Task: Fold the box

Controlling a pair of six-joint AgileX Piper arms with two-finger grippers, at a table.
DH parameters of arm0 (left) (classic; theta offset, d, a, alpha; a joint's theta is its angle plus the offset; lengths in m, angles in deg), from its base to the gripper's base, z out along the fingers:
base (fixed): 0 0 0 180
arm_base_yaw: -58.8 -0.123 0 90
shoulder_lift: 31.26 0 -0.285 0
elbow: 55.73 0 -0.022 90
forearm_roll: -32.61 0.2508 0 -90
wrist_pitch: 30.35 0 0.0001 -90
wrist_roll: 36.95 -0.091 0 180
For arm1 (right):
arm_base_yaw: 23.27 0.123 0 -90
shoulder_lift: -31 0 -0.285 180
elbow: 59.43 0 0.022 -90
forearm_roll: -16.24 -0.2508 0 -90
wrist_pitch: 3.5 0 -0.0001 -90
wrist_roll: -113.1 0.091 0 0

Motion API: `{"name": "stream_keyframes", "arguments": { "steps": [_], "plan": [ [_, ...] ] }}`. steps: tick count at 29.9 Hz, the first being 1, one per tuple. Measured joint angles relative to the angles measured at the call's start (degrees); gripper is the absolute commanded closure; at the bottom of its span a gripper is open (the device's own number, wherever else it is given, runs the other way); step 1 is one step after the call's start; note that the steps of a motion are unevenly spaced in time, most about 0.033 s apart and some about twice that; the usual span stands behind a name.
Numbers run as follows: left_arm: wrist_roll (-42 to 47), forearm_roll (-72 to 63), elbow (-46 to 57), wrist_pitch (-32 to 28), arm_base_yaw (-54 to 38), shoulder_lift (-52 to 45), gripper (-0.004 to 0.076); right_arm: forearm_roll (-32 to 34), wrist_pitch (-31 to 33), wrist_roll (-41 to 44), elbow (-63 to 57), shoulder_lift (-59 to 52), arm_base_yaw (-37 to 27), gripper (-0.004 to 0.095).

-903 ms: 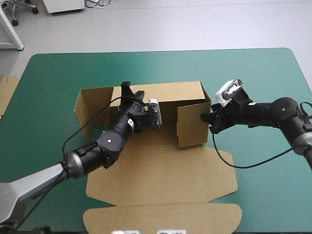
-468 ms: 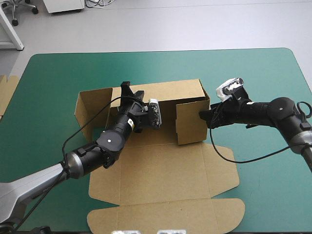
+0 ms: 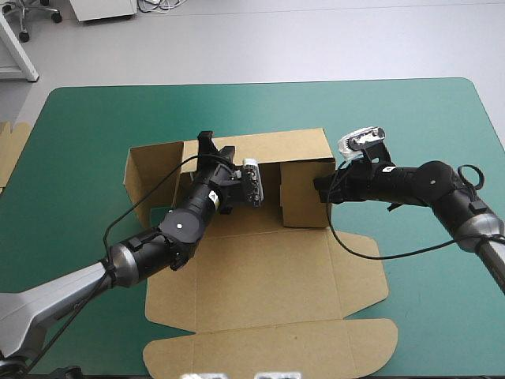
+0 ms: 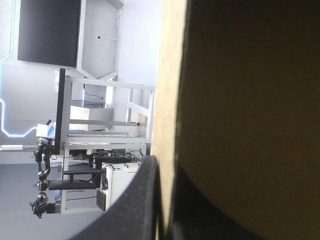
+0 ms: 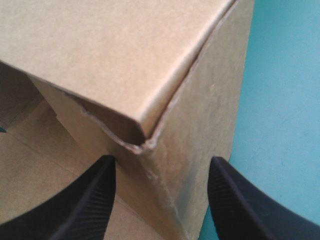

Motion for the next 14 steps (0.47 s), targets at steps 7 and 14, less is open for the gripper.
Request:
{"name": "stream_keyframes", "arguments": {
  "steps": [7,14],
  "plan": [
    [0.0,-0.2,-0.4,-0.3,-0.1,0.0,0.0733,1.6,-3.2,2.3,0.0,0.0,1.0,0.0387],
    [0.0,-1.4,-1.3,-1.9,-0.2,0.1,0.0733,2.0,-9.4,3.1,0.0,0.1,4.3,0.0385]
  ]
}}
